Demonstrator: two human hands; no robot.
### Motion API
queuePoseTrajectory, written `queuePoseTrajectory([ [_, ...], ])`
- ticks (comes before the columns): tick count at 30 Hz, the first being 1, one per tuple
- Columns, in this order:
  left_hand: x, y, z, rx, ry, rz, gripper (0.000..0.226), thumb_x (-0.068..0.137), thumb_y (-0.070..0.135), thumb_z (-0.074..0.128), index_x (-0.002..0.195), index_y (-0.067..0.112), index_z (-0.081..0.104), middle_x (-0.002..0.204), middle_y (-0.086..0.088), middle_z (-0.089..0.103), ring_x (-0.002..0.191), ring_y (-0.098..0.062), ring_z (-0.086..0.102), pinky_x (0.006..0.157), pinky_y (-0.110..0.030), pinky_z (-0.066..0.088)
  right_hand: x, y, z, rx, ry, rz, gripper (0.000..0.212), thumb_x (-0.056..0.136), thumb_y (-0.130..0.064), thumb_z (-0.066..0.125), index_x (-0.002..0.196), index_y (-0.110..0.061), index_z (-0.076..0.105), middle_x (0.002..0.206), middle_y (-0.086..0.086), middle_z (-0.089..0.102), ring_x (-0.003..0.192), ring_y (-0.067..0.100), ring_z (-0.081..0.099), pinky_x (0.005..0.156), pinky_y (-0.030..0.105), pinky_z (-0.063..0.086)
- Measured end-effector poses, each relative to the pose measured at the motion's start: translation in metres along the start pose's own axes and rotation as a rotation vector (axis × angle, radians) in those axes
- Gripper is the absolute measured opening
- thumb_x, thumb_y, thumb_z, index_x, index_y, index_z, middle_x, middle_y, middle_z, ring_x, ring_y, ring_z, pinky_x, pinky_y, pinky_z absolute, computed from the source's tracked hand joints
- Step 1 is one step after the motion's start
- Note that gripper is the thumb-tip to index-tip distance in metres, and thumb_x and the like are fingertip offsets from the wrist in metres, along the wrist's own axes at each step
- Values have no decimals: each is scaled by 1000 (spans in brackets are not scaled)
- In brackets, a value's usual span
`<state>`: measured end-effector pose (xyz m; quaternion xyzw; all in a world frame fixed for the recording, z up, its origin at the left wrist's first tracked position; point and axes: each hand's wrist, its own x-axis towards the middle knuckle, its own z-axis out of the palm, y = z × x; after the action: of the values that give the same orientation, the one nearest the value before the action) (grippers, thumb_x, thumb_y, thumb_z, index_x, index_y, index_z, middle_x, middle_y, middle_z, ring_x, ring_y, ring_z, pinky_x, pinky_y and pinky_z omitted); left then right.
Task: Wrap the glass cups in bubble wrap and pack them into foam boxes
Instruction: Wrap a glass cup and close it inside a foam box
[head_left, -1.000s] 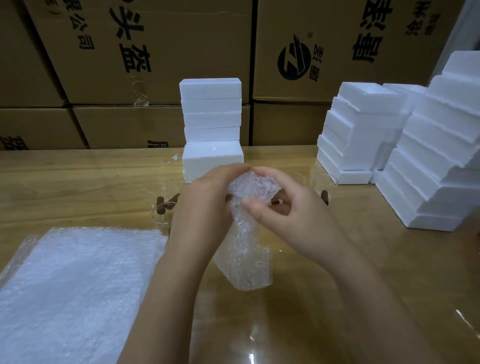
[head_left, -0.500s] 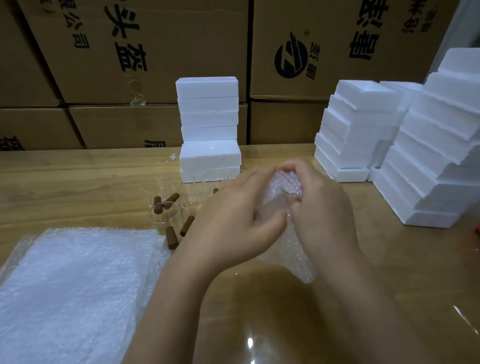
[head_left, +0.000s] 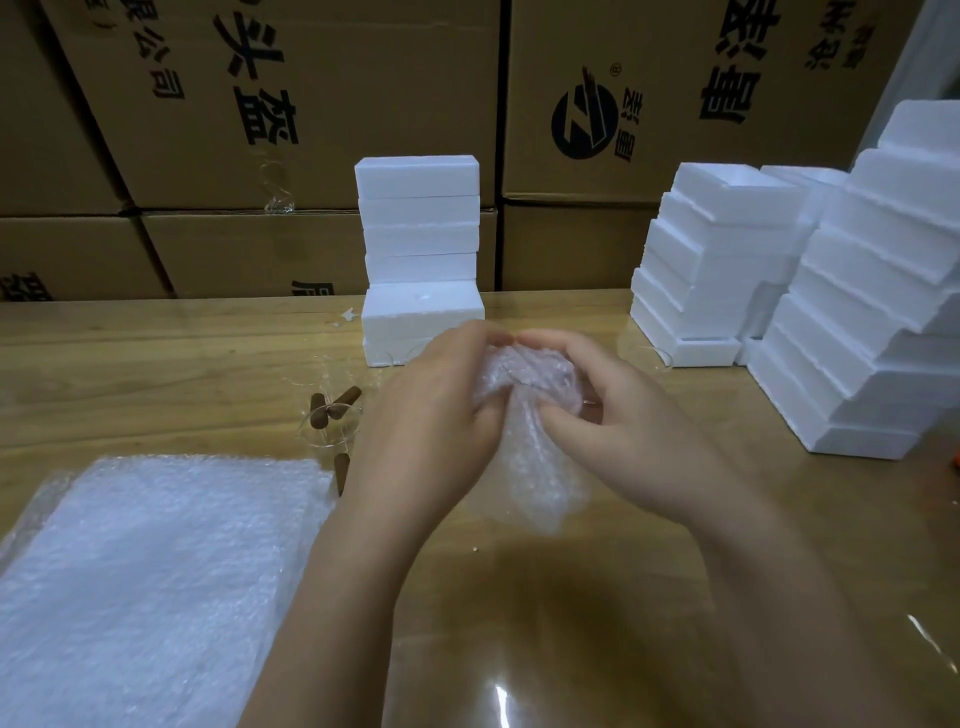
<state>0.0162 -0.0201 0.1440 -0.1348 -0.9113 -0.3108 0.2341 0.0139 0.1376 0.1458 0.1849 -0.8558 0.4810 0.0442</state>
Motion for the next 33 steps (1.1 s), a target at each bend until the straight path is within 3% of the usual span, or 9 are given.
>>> queuePoseTrajectory([
  [3,2,-5,-2,-76,76,-104,29,88,21,54,115,32,57,101,20,61,87,-7,56,70,-31,46,-1,6,-12,255,-176,-43,68,71,-56,65,134,-52,39,137,-23,49,125,-5,46,105,34,42],
  [7,3,-9,0,-221,131,-233,23,86,25,53,104,38,59,72,16,56,56,-1,48,51,-25,31,-5,10,-20,138,-400,-124,99,61,-51,80,137,-64,18,145,-37,26,133,-15,26,107,21,34],
  [9,3,-8,3,-230,126,-262,22,86,28,53,105,37,59,66,12,51,51,-5,43,50,-26,29,-5,7,-16,44,-338,-122,95,64,-50,80,131,-72,16,134,-51,24,121,-27,28,96,5,36],
  [13,4,-6,3,-255,129,-296,17,86,28,52,96,41,56,68,7,59,55,-10,51,53,-30,41,-1,3,-7,-24,-128,-126,75,70,-48,77,127,-65,32,127,-28,49,112,-6,52,94,27,47],
  [16,4,-5,2,-219,124,-295,18,88,28,51,102,39,56,77,10,62,68,-10,57,61,-32,47,0,3,-5,10,-106,-116,59,73,-61,67,123,-62,36,124,-26,52,108,-2,55,90,28,49],
  [21,0,3,7,-64,106,-100,34,87,22,53,120,30,54,107,10,63,87,-16,57,61,-29,41,3,4,3,168,61,-108,36,85,-32,67,116,-41,50,110,-22,58,89,-3,61,68,10,46],
  [25,2,2,7,-106,18,17,48,87,36,45,134,25,49,127,9,56,108,-7,52,80,-26,41,6,5,8,201,222,-61,27,85,-24,64,101,-42,52,98,-25,58,74,-2,58,60,14,46],
  [29,0,-3,3,-224,-128,103,78,76,70,42,142,29,38,129,21,46,113,9,43,83,-5,39,10,7,12,161,369,-18,29,83,-15,66,91,-39,51,88,-21,60,73,1,57,65,26,50],
  [33,-2,-3,4,-165,-242,189,89,72,58,64,148,29,25,139,22,32,121,8,37,88,-4,39,11,9,12,33,493,40,24,81,-24,67,89,-37,48,84,-21,60,72,4,58,66,41,53],
])
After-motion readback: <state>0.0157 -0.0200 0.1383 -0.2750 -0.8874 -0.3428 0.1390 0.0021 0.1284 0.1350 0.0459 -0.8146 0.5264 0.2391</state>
